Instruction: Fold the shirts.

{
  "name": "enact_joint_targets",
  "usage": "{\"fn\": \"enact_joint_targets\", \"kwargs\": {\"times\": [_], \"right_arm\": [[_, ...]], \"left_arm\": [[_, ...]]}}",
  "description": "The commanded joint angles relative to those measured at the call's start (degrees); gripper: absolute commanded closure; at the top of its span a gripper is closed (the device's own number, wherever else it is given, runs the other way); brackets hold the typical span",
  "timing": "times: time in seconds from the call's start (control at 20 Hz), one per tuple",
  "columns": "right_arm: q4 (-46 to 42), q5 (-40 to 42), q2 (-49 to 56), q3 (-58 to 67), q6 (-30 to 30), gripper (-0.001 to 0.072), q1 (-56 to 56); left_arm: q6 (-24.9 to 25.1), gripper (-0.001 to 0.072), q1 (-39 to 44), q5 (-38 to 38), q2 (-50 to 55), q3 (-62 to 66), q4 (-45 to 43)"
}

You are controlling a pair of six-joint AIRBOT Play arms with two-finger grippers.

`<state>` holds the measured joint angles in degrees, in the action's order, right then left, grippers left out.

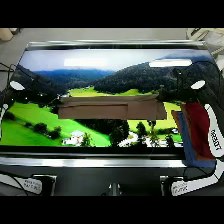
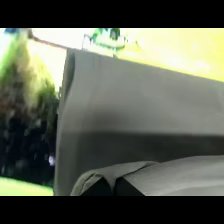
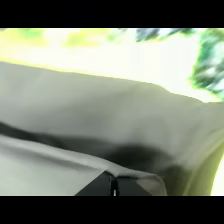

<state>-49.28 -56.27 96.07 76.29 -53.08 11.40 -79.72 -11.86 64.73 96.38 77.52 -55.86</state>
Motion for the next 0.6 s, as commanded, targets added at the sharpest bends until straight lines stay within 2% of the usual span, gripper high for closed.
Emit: {"fn": "enact_joint_targets", "kwargs": {"times": [0.0,0.1,0.15,0.2,0.25,0.3,0.35,0.4,0.5,0.55], "right_arm": [[0.59,4.26,2.49,0.66,-0.68,0.0693,-0.13],[0.59,3.39,3.58,0.66,-0.70,0.0692,-0.13],[0.74,3.23,3.74,0.66,-0.68,0.0678,-0.13],[1.25,3.21,3.61,0.74,-0.66,0.0532,-0.11],[1.25,2.32,3.34,1.31,-0.31,0.0272,-0.02],[1.05,0.63,2.75,2.49,2.29,0.0016,0.35],[-0.70,-0.98,2.03,3.82,4.09,0.0008,0.98],[-5.44,-1.99,1.25,5.16,2.89,0.0002,1.60],[-16.39,-3.52,0.74,6.01,-4.57,-0.0005,2.45],[-18.49,-5.22,1.31,6.01,-6.08,-0.0005,2.86]], "left_arm": [[-0.39,0.0675,0.26,-0.04,4.61,2.97,0.63],[-0.42,0.0664,1.01,-0.04,5.75,2.99,0.70],[-0.39,0.0628,1.29,-0.09,5.81,2.99,0.70],[-0.42,0.0505,1.29,0.07,5.70,3.39,0.70],[-0.44,0.0223,1.07,1.18,5.62,4.35,0.70],[-0.42,0.0065,0.61,3.67,5.62,6.16,0.66],[-0.37,0.0065,0.04,6.40,5.51,8.20,0.68],[-0.20,0.0064,-0.52,8.83,5.01,10.34,0.61],[-1.60,0.0071,-1.18,10.73,2.64,13.14,0.63],[-2.97,0.0072,-1.25,10.69,0.83,13.92,0.66]]}}
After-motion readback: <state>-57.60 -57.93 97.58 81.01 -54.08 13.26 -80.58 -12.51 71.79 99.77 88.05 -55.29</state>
